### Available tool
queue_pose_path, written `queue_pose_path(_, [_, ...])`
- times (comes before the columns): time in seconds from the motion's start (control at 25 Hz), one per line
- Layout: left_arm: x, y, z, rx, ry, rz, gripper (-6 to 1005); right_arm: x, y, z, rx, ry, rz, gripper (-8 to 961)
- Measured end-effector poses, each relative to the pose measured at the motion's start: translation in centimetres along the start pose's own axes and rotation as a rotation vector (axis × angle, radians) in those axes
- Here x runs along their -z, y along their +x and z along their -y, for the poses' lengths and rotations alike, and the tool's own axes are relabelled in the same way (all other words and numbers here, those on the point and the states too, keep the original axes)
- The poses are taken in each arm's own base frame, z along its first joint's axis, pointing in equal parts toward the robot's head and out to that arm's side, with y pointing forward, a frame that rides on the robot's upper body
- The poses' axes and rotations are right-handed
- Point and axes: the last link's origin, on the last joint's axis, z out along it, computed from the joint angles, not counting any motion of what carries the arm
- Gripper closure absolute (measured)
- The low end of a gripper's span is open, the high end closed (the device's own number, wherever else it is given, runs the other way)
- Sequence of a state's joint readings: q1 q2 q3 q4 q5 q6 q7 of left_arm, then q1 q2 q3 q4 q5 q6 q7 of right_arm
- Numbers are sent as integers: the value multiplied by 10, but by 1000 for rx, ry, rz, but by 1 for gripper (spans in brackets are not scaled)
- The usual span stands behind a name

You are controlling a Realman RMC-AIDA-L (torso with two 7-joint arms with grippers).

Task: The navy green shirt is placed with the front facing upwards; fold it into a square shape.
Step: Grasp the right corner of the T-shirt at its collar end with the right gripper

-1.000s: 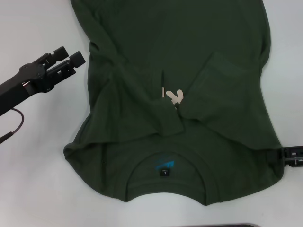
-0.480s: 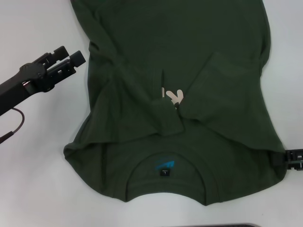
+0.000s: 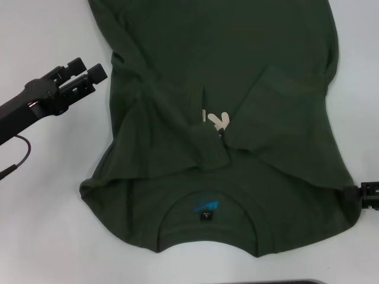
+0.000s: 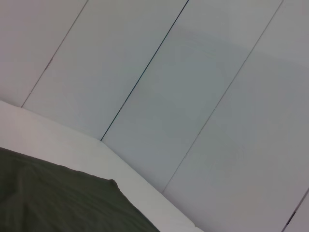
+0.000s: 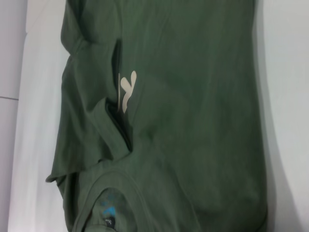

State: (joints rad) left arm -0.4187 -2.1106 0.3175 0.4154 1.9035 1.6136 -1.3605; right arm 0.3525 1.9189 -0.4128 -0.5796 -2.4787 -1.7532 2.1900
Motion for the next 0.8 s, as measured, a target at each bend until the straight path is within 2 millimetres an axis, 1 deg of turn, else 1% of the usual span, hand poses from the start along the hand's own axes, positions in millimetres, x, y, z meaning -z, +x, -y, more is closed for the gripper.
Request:
queue_pose_path(0.48, [1,0,0,-1,0,0,175,-3,-6,-1,-24,12,2,250])
queue_pose_path(0.72, [2,0,0,-4,5,0,175,-4,-6,-2,-32,18,-13,468])
queue_pose_path(0.8, [2,0,1,-5,6,-1,175,-4,-5,-1,-35,20,-14,615])
